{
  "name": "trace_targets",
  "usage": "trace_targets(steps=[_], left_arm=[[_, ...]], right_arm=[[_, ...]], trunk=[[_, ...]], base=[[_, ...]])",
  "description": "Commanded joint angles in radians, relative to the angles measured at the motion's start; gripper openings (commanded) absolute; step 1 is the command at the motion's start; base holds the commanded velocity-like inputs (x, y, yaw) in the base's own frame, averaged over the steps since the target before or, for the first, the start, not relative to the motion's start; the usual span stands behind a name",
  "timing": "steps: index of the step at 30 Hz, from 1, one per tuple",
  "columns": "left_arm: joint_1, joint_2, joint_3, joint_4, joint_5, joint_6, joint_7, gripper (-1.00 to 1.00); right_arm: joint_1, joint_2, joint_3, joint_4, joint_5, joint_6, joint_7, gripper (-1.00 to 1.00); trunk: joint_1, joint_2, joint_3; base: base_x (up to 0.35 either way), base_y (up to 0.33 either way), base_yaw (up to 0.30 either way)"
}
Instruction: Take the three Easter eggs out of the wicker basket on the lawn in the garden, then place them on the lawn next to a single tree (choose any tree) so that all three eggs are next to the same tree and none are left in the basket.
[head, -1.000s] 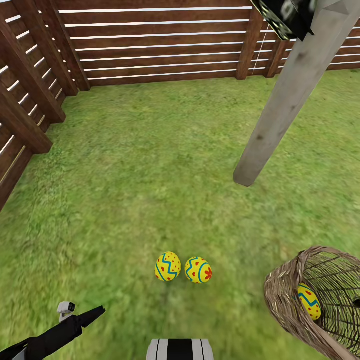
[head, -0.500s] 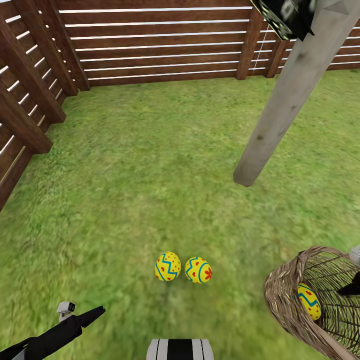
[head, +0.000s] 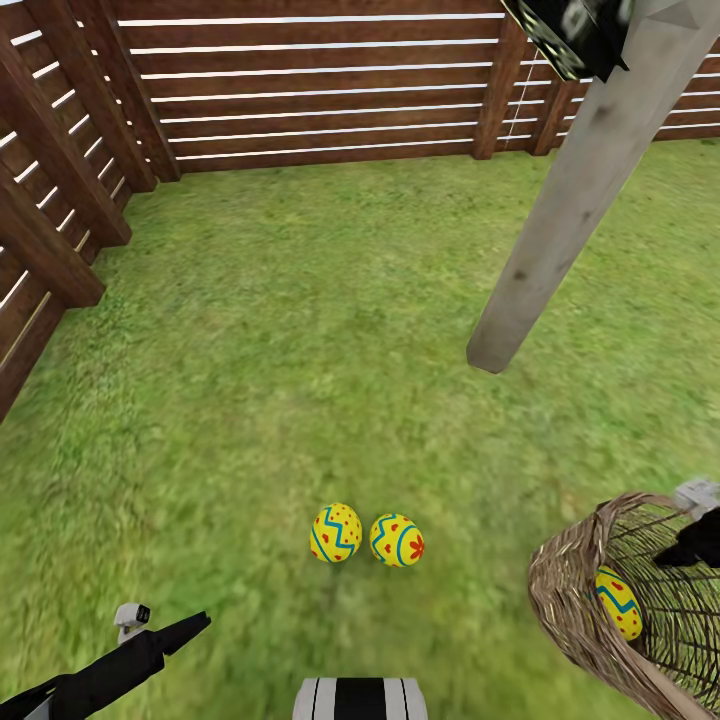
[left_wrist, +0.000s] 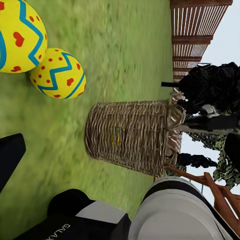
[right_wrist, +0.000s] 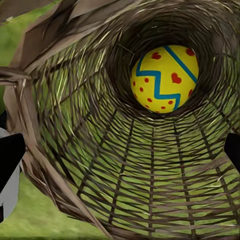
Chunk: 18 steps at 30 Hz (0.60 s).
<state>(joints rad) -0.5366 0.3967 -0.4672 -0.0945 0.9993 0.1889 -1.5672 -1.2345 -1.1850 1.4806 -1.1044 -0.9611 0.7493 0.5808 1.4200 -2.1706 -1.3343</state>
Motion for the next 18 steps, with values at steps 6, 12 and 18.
trace_targets(steps=[6,12,18], left_arm=[[0.000,0.002,-0.008,0.000,0.007,0.011,-0.004,1.00],[0.000,0.002,-0.008,0.001,0.007,0.010,-0.004,1.00],[0.000,0.002,-0.008,0.001,0.007,0.010,-0.004,1.00]], right_arm=[[-0.004,0.041,0.046,0.051,-0.005,-0.025,-0.017,1.00],[-0.004,0.065,0.062,0.108,-0.006,-0.032,-0.018,1.00],[-0.004,0.078,0.105,0.139,-0.008,-0.057,-0.019,1.00]], trunk=[[0.000,0.000,-0.001],[0.019,-0.035,-0.016],[0.042,-0.077,-0.035]], base=[[0.000,0.000,0.000],[0.000,0.000,0.000],[0.000,0.000,0.000]])
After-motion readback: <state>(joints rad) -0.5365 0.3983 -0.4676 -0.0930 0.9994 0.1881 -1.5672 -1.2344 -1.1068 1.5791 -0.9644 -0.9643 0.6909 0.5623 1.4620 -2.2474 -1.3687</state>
